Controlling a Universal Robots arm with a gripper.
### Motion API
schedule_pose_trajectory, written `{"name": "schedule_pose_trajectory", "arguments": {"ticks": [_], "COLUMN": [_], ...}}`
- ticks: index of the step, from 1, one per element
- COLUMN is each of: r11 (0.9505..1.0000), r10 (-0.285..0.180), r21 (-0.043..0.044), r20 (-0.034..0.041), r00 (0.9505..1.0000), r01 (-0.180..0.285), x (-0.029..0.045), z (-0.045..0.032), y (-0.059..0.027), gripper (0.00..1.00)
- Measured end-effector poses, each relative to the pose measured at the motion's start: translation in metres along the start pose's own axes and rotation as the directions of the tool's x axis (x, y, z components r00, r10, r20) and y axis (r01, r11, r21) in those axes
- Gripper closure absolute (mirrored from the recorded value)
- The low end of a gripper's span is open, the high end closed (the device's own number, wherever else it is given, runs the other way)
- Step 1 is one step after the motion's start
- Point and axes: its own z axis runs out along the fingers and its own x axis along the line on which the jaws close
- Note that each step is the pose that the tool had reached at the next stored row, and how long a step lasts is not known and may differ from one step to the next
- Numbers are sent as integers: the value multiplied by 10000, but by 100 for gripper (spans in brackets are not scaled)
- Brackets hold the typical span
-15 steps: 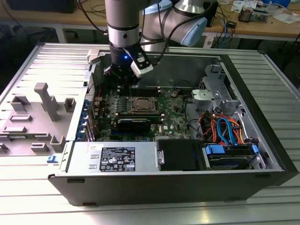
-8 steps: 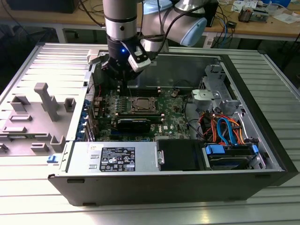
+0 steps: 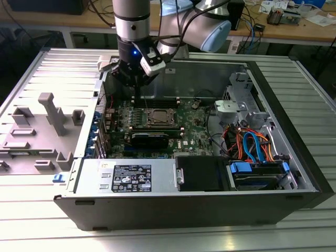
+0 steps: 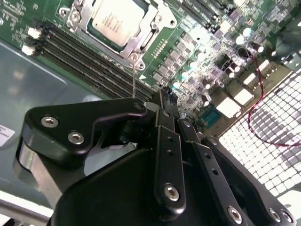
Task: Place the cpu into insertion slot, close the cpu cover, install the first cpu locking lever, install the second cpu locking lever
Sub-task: 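Install the first cpu locking lever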
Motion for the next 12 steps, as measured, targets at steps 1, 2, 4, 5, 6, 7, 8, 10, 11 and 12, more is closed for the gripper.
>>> {"name": "schedule_pose_trajectory", "arguments": {"ticks": [1,2,4,5,6,7,8,10,11,12], "r11": [10000,10000,9999,9999,9999,9999,9999,9999,9999,9999], "r10": [-1,-2,110,156,157,158,158,157,157,163], "r21": [0,0,7,10,11,10,12,14,21,35], "r20": [0,1,0,0,0,0,-1,-1,-1,-2], "r00": [10000,10000,9999,9999,9999,9999,9999,9999,9999,9999], "r01": [1,2,-110,-156,-157,-158,-158,-157,-157,-163], "x": [0,-1,-4,-5,-6,-7,-11,-21,-29,-44], "z": [1,2,6,7,8,12,16,17,17,18], "y": [0,1,23,27,27,28,28,37,43,52], "gripper": [89,89,89,89,89,89,89,89,89,89]}}
